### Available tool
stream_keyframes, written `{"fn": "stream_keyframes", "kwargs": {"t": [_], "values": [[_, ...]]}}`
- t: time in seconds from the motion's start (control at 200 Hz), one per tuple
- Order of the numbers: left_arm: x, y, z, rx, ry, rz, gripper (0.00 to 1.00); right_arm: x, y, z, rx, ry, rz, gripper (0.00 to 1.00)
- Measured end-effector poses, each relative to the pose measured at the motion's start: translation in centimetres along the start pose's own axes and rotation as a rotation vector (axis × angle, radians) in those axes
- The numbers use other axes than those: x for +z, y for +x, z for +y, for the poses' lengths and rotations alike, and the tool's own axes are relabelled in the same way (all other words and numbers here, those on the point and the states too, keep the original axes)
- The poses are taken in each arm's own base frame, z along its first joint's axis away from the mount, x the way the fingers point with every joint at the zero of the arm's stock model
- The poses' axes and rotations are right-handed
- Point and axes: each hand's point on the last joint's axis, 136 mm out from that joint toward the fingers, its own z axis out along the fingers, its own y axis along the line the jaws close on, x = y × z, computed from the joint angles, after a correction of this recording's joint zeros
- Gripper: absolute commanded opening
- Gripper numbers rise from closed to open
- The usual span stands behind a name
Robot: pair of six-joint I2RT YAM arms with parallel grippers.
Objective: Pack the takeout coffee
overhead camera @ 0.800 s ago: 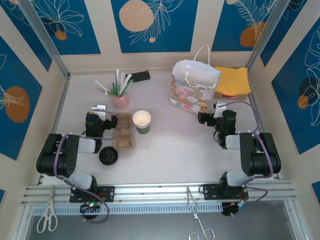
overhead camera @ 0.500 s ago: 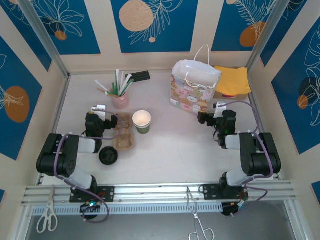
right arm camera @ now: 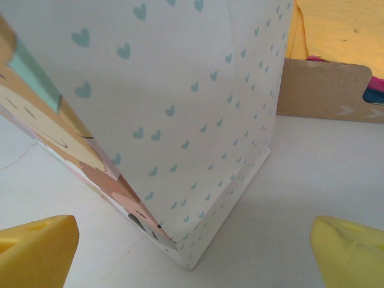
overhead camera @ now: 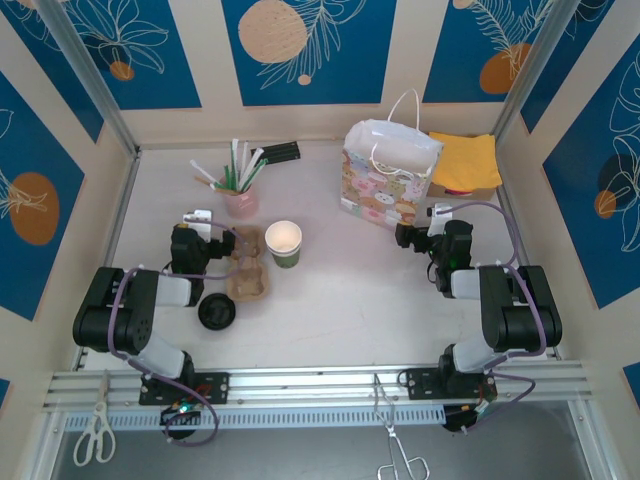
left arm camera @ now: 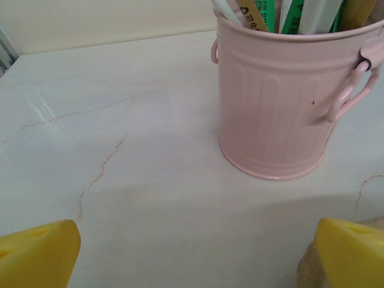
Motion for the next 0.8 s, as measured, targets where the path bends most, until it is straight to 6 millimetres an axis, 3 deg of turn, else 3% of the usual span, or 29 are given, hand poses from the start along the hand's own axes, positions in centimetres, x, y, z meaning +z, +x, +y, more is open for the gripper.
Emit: {"fn": "stream_keyframes", "kwargs": {"t": [0.595,0.73,0.8], "values": [[-0.2,-0.1,-0.3,0.002,0.019,0.005,1.00,0.0,0.1,0.5,-0.010,-0.003,0.006,0.99],[-1.8,-1.8,0.8,-0.026,-0.032,0.005,1.00,-0.7,-0.9,1.1,-0.026,0.004,-0.011,0.99],[-2.9,-3.6,2.0,-0.071,-0.091,0.013,1.00,-1.6,-2.0,1.4,-0.026,0.009,-0.030,0.99]]}}
